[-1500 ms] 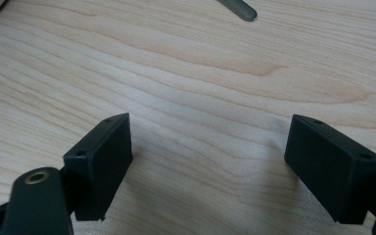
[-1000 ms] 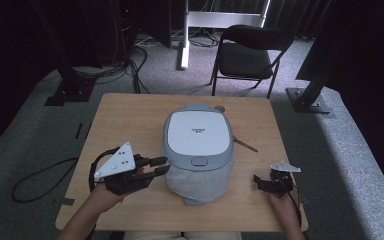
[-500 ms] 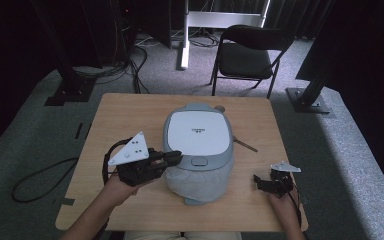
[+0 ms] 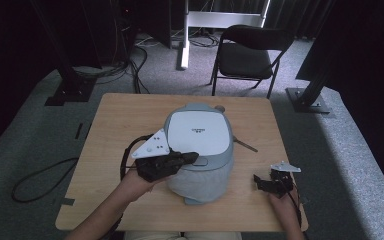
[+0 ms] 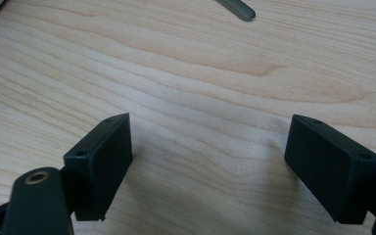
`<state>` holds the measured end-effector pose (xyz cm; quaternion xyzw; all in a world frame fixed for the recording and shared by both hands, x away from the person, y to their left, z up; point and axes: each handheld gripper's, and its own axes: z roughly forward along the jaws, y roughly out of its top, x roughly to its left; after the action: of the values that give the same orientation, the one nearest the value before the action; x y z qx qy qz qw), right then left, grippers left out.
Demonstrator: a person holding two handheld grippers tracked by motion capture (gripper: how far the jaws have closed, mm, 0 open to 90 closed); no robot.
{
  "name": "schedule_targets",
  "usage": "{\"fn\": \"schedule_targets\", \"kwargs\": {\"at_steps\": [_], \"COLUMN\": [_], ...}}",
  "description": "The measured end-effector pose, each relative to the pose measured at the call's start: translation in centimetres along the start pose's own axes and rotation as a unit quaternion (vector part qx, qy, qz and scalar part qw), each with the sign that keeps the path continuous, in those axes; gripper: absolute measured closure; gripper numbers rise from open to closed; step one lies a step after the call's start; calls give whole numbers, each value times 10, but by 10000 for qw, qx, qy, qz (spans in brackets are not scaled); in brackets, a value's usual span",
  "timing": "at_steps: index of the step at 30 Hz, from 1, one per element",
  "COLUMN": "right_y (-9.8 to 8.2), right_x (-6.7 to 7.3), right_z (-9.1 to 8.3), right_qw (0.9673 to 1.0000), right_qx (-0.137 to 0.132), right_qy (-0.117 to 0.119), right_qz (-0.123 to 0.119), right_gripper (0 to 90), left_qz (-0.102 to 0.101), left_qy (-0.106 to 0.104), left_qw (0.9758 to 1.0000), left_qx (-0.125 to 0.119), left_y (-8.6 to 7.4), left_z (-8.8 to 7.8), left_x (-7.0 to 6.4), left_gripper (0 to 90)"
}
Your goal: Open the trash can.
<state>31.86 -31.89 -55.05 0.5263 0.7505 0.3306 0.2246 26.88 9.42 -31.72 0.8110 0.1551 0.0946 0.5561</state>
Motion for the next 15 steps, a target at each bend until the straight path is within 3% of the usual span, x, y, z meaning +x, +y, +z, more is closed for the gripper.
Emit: {"fn": "schedule_targets", "kwargs": {"at_steps": [5,15], "right_y": [0,0], "right_x": [0,0], "right_z": [0,0], "right_qw": [10000,10000], "right_qx": [-1,-6], "right_qy": [-1,-2], "right_qz": [-1,-1], "right_gripper": [172,173], "left_qz": [-32,-99], "left_qy": [-33,30], "left_qw": [9998,9997], "left_qx": [178,213], "left_y": [-1,-5], "left_z": [11,16], "left_x": [-1,0], "left_gripper": [900,900]}}
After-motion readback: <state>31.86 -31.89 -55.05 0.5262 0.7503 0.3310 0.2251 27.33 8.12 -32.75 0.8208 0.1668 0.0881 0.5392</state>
